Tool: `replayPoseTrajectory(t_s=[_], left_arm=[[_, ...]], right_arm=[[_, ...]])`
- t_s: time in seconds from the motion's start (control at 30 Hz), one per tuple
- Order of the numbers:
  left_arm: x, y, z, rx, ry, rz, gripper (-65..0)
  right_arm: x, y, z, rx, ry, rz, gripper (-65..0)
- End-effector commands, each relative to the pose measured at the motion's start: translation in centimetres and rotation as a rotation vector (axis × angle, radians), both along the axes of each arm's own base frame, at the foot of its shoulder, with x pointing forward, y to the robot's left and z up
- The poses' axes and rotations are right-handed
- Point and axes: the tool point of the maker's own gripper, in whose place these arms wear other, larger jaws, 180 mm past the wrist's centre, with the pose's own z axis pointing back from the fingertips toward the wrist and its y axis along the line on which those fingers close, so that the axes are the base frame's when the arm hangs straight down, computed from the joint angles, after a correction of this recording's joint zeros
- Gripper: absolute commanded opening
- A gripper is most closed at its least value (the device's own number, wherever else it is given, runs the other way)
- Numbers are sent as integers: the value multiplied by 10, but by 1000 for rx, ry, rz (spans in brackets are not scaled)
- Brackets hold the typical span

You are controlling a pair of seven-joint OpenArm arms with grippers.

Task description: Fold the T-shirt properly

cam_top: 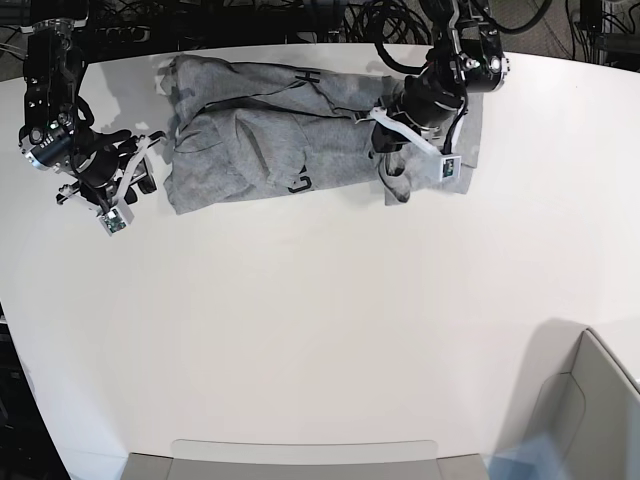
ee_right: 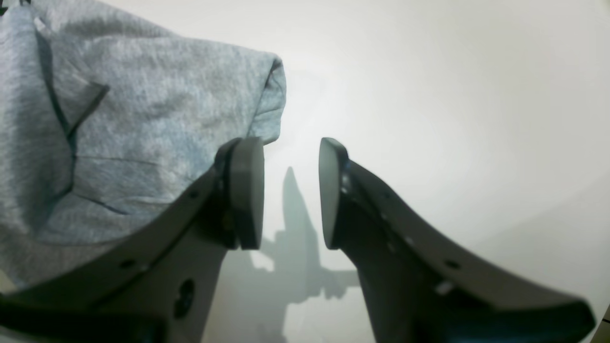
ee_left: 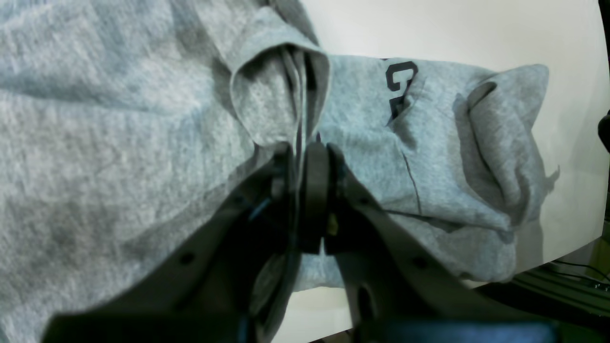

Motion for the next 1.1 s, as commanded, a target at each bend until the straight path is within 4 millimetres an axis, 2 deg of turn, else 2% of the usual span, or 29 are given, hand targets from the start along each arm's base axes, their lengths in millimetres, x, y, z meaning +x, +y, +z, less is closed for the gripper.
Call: replayPoseTrajectory(t_s=[0.0, 0.13, 0.33, 0.5, 0.63, 0.83, 1.07], left_arm=[[6, -4, 10, -17, -42, -2, -486], [5, -2, 9, -13, -40, -3, -436], [2, 8, 5, 30, -22, -35, -435], [3, 2, 10, -2, -50, -64, -435], [3, -9, 24, -29, -153, -223, -431], [8, -3, 26, -17, -169, -215, -353], [7, -2, 25, -18, -162, -210, -361]], right_arm=[[7, -3, 11, -8, -42, 4, -451], [7, -3, 11, -8, -41, 4, -451], [8, -4, 12, -10, -44, 5, -451], [8, -3, 12, -8, -44, 4, -451], [8, -3, 12, -8, -44, 4, -451], [7, -4, 10, -10, -39, 5, -451], [7, -4, 11, -13, -41, 5, -451]])
